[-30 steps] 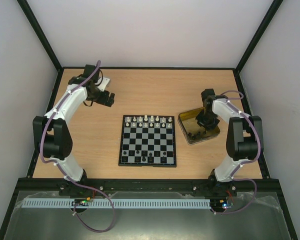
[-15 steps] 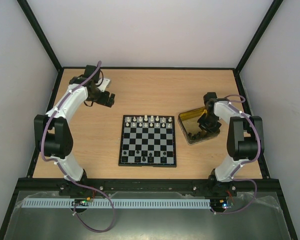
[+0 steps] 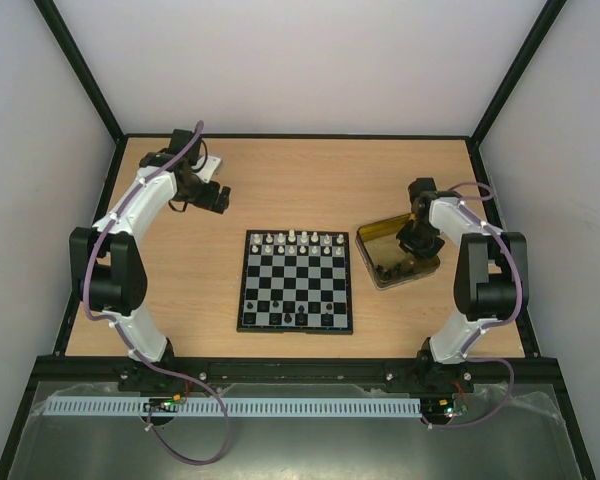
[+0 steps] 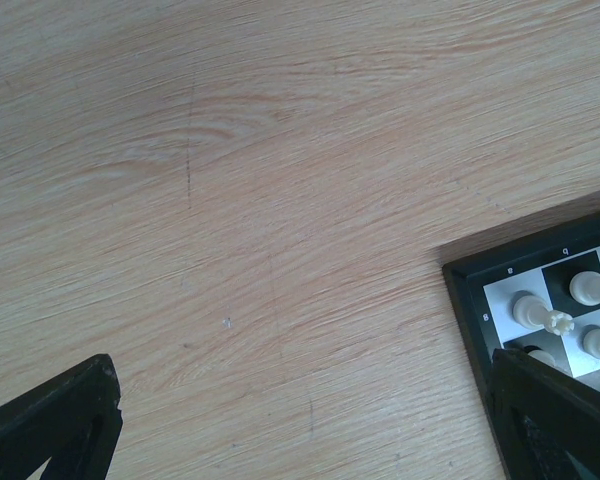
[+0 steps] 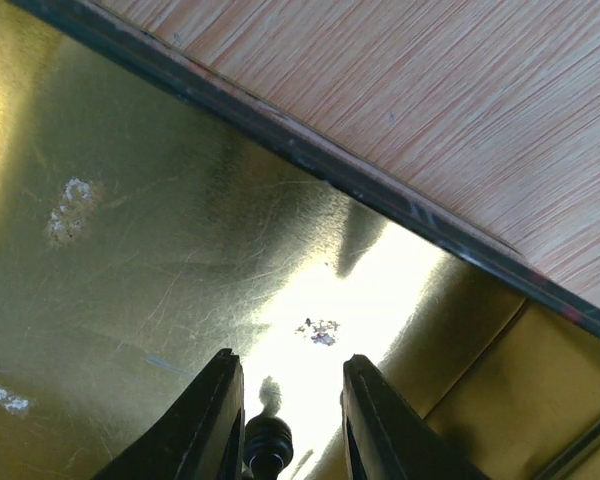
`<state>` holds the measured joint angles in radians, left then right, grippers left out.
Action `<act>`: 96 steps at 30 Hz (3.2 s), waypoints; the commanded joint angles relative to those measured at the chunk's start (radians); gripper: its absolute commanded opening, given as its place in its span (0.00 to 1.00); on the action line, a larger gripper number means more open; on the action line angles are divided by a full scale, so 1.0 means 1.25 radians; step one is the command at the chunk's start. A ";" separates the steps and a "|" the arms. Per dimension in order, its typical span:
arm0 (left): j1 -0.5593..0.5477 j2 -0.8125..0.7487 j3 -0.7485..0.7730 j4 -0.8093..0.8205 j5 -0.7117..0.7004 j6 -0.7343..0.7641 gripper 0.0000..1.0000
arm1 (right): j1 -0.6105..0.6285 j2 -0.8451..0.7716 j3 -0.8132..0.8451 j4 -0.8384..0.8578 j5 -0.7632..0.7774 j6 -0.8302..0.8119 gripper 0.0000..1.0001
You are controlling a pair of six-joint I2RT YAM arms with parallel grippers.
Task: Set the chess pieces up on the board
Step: Adjust the storage box at the center of the board.
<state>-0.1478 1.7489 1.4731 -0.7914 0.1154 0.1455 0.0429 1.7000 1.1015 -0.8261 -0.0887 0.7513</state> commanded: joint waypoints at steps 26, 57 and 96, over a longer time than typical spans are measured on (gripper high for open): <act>0.004 0.003 -0.001 -0.011 0.000 0.004 0.99 | -0.006 0.301 0.379 -0.050 -0.017 -0.089 0.25; -0.009 -0.013 -0.001 -0.004 0.053 -0.002 0.99 | -0.091 -0.128 0.093 -0.147 0.104 0.019 0.39; -0.004 -0.012 -0.003 -0.002 0.060 0.018 0.99 | -0.229 0.066 0.134 -0.019 0.087 -0.117 0.36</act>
<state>-0.1539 1.7489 1.4712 -0.7910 0.1829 0.1539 -0.2382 1.7676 1.2179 -0.8467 -0.0380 0.6735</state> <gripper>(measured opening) 0.993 0.368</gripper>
